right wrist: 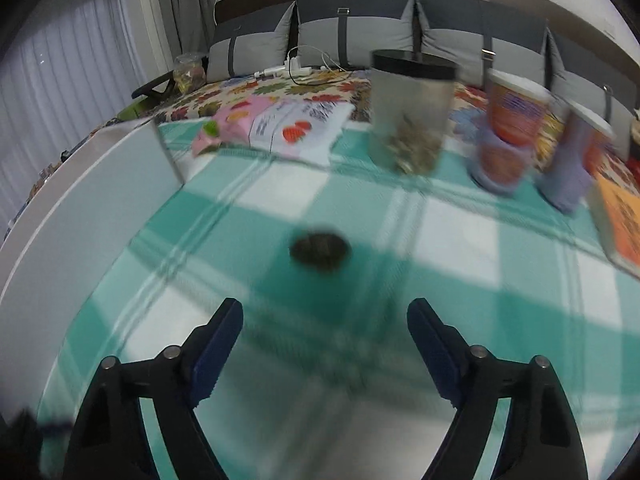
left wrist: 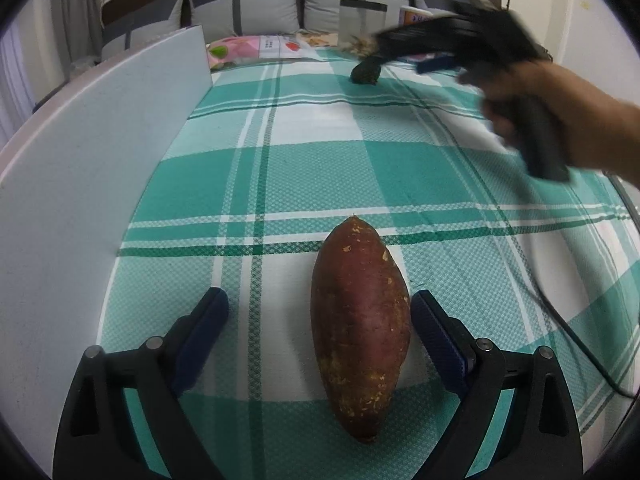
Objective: Organize fruits
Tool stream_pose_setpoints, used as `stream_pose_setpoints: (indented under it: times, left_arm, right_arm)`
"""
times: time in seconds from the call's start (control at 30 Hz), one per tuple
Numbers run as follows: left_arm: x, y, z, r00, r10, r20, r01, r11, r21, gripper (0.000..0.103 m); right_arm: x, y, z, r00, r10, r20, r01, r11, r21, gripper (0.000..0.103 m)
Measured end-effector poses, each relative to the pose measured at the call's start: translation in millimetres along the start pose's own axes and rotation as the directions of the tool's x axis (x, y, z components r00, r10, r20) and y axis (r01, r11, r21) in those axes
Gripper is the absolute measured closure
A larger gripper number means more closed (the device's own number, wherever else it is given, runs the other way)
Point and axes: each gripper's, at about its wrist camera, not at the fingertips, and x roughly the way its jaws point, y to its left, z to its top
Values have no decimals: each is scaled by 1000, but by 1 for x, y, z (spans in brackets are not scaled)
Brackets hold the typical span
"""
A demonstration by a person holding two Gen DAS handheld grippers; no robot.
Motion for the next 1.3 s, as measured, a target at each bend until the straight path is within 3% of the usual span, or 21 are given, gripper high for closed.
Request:
stream_pose_setpoints:
  times: [0.1, 0.17, 0.33, 0.43, 0.53, 0.63, 0.67, 0.73, 0.83, 0.9, 1.0, 1.23, 1.3]
  left_arm:
    - [0, 0, 0, 1000, 0, 0, 0, 1000, 0, 9]
    - [0, 0, 0, 1000, 0, 0, 0, 1000, -1, 9]
    - [0, 0, 0, 1000, 0, 0, 0, 1000, 0, 9]
    - [0, 0, 0, 1000, 0, 0, 0, 1000, 0, 9]
    - [0, 0, 0, 1000, 0, 0, 0, 1000, 0, 9]
    - [0, 0, 0, 1000, 1, 0, -1, 1000, 0, 9]
    - [-1, 0, 0, 1000, 1, 0, -1, 1000, 0, 9]
    - [0, 0, 0, 1000, 1, 0, -1, 1000, 0, 9]
    - [-1, 0, 0, 1000, 0, 0, 0, 1000, -1, 8]
    - [-1, 0, 0, 1000, 0, 0, 0, 1000, -1, 9]
    - [-1, 0, -1, 1000, 0, 0, 0, 1000, -1, 8]
    - [-1, 0, -1, 1000, 1, 0, -1, 1000, -1, 8]
    - [-1, 0, -1, 1000, 1, 0, -1, 1000, -1, 9]
  right_arm:
    - [26, 5, 13, 1000, -8, -22, 8, 1000, 3, 31]
    - [39, 3, 15, 998, -24, -59, 24, 1000, 7, 60]
    - [11, -7, 3, 999, 34, 1, -34, 997, 73, 60]
    - [-30, -10, -23, 998, 63, -7, -63, 997, 36, 60]
    - [-85, -13, -64, 994, 87, -65, -89, 996, -23, 60]
    - [-139, -11, -111, 977, 80, -196, -102, 989, -104, 60]
    - [-152, -11, -124, 966, 67, -251, -102, 986, -130, 60]
    - [-174, -7, -150, 923, 5, -386, -86, 977, -193, 60]
    - [-183, 3, -177, 818, -116, -563, -57, 958, -280, 60]
    - [-176, 13, -188, 762, -180, -622, -57, 938, -341, 60]
    - [-152, 23, -188, 734, -221, -643, -40, 930, -365, 60]
    - [-140, 37, -165, 809, -164, -564, -22, 951, -307, 59]
    - [-151, 34, -162, 842, -136, -522, -13, 962, -273, 48]
